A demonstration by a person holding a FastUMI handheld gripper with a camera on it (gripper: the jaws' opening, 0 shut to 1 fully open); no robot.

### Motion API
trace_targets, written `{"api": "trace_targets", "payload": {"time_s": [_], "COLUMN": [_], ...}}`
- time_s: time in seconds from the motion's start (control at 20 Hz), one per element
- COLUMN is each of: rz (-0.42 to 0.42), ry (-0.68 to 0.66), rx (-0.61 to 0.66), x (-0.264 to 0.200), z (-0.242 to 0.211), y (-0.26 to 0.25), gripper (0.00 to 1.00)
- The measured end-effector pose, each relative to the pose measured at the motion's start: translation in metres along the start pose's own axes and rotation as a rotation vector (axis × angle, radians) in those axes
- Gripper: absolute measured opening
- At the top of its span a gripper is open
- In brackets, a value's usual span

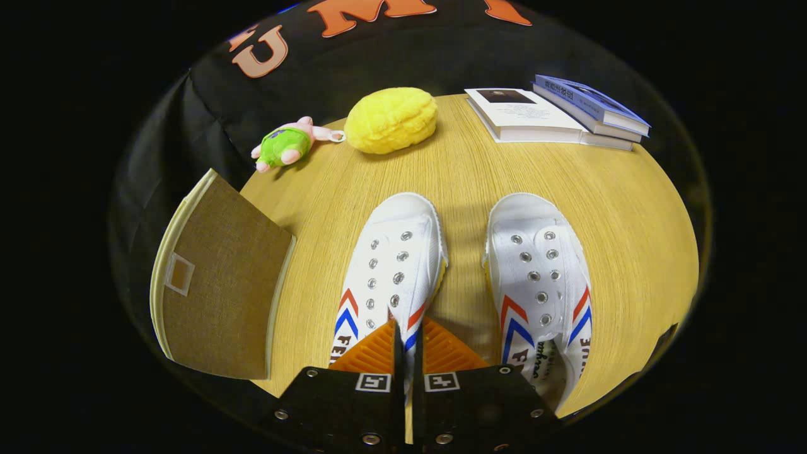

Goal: Open the storage box then place both shoes into the box .Put the left shoe in first, then the right shoe, with the right side of both shoes facing outward in a uniform manner.

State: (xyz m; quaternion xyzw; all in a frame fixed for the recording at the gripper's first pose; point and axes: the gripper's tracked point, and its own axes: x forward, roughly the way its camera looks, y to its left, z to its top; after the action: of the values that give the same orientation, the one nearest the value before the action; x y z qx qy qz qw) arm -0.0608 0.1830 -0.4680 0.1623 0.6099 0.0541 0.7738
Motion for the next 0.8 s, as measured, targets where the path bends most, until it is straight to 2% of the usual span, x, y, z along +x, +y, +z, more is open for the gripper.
{"api": "trace_targets", "payload": {"time_s": [0.25, 0.8], "rz": [0.129, 0.35], "ry": [-0.016, -0.197], "rx": [0.016, -0.059], "x": [-0.023, -0.124], "z": [0.015, 0.087], "y": [0.052, 0.172], "gripper": [0.05, 0.05]}}
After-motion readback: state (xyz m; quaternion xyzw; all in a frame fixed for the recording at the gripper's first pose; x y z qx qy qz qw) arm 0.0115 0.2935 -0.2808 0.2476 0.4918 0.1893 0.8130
